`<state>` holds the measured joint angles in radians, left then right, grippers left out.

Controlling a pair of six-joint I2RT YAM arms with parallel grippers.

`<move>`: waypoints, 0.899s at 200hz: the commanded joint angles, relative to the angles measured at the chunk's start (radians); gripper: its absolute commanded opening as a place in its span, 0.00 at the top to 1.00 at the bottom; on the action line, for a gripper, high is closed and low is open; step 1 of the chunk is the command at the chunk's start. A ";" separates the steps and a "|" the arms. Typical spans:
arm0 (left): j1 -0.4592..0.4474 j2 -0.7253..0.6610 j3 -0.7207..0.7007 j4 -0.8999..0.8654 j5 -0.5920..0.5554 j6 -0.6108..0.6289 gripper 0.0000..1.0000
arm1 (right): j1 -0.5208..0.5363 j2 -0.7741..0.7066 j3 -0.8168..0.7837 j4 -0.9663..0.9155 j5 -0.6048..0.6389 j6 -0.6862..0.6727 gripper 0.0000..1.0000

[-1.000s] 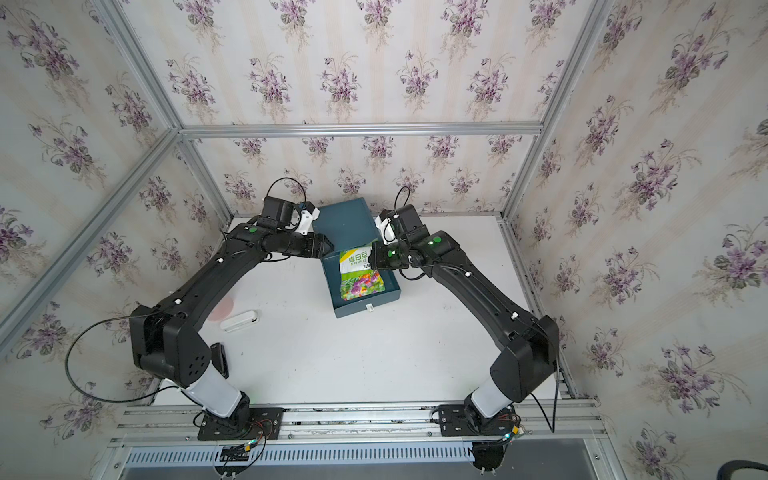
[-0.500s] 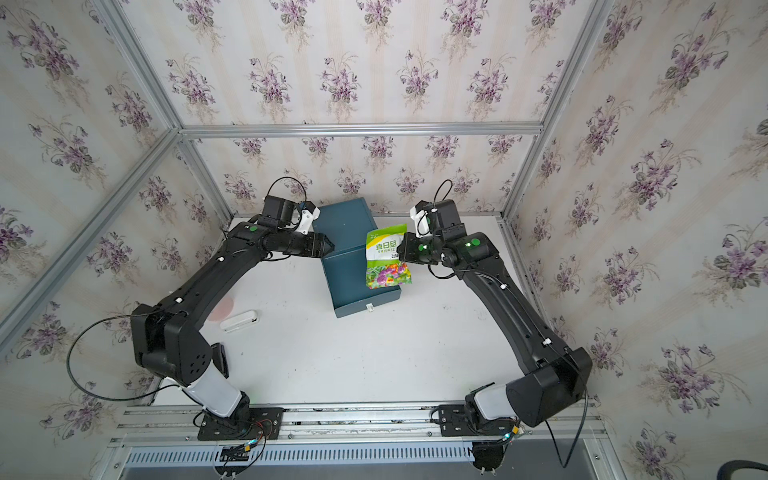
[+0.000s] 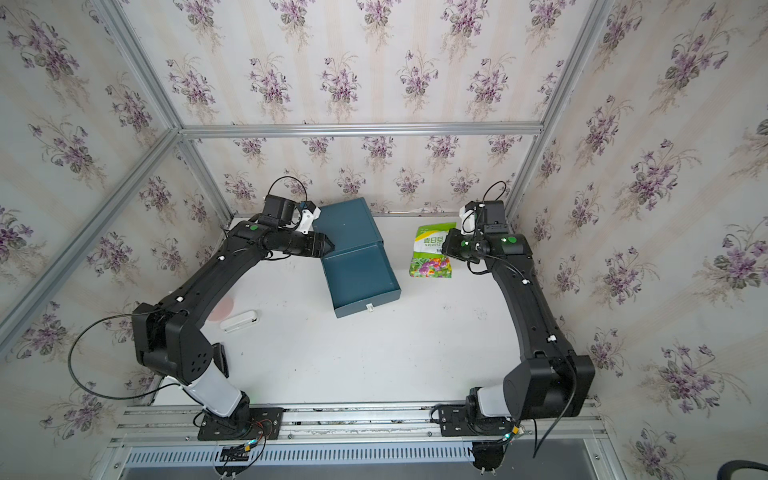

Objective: Take the seed bags out of the drawer
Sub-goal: Place the seed packet at the center of the board.

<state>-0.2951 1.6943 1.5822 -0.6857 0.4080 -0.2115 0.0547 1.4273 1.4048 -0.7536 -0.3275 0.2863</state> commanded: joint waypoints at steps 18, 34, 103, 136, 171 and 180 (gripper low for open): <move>0.000 0.012 0.012 -0.034 0.001 0.022 0.28 | -0.045 0.059 -0.078 0.093 0.053 -0.044 1.00; 0.000 0.013 0.012 -0.035 0.005 0.024 0.28 | -0.060 0.102 -0.103 0.131 0.060 -0.045 1.00; 0.000 0.025 0.016 -0.039 0.006 0.035 0.29 | -0.120 0.285 -0.152 0.225 0.069 -0.079 1.00; 0.000 0.027 0.024 -0.048 0.005 0.043 0.29 | -0.137 0.343 -0.173 0.242 0.082 -0.091 1.00; 0.000 0.030 0.030 -0.052 0.006 0.047 0.29 | -0.137 0.388 -0.174 0.237 0.125 -0.088 1.00; 0.000 0.031 0.029 -0.052 0.007 0.049 0.29 | -0.138 0.397 -0.171 0.232 0.140 -0.087 1.00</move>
<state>-0.2947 1.7157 1.6085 -0.7059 0.4221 -0.1970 -0.0834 1.8057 1.2297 -0.5266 -0.2386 0.2058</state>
